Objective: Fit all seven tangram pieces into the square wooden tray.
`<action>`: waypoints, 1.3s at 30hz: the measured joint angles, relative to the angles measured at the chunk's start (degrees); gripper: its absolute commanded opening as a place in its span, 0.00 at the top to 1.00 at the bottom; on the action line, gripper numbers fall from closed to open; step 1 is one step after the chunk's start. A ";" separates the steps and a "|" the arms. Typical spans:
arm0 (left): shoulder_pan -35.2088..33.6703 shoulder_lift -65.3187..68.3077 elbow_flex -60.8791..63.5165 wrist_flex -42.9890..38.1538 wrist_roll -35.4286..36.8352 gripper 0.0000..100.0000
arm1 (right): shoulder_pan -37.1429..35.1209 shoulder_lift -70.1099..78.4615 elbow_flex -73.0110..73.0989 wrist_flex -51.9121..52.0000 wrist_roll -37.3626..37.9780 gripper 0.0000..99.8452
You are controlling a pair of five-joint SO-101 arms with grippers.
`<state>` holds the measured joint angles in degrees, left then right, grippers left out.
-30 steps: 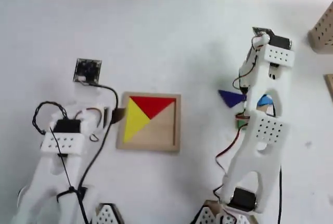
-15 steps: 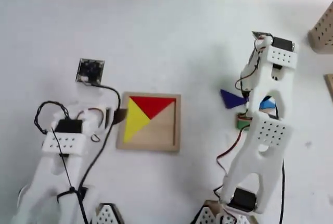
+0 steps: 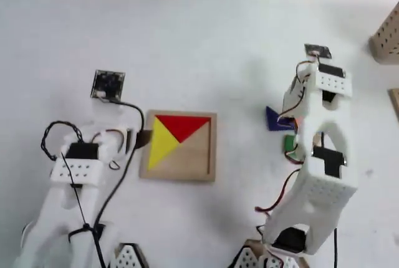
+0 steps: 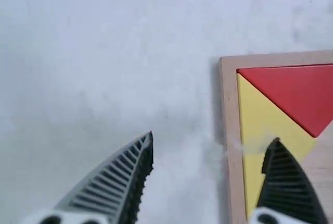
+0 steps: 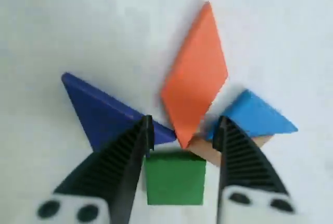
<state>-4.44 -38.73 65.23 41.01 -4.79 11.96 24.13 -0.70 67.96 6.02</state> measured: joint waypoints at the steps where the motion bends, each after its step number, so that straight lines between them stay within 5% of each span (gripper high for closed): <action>1: 0.00 0.00 0.00 0.00 0.00 0.67 | -0.18 -0.35 0.62 -2.11 -1.49 0.81; 10: 0.00 0.00 0.09 0.00 0.00 0.67 | 0.26 0.70 0.70 -9.49 -9.76 0.81; 15: 0.00 0.00 0.09 0.00 0.00 0.67 | 0.88 7.30 -6.86 -4.13 -10.29 0.80; 21: 0.00 0.00 0.09 0.00 0.00 0.67 | 0.97 12.40 -15.30 2.90 -9.14 0.81; 26: 0.00 0.00 0.09 0.09 0.00 0.67 | 0.53 14.15 -17.67 3.34 -8.62 0.99; 39: 0.00 0.00 0.09 0.09 0.00 0.67 | -0.88 13.63 -18.46 5.98 -2.46 0.98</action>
<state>-4.44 -38.73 65.32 41.10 -4.79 11.08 37.76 -19.16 73.93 3.56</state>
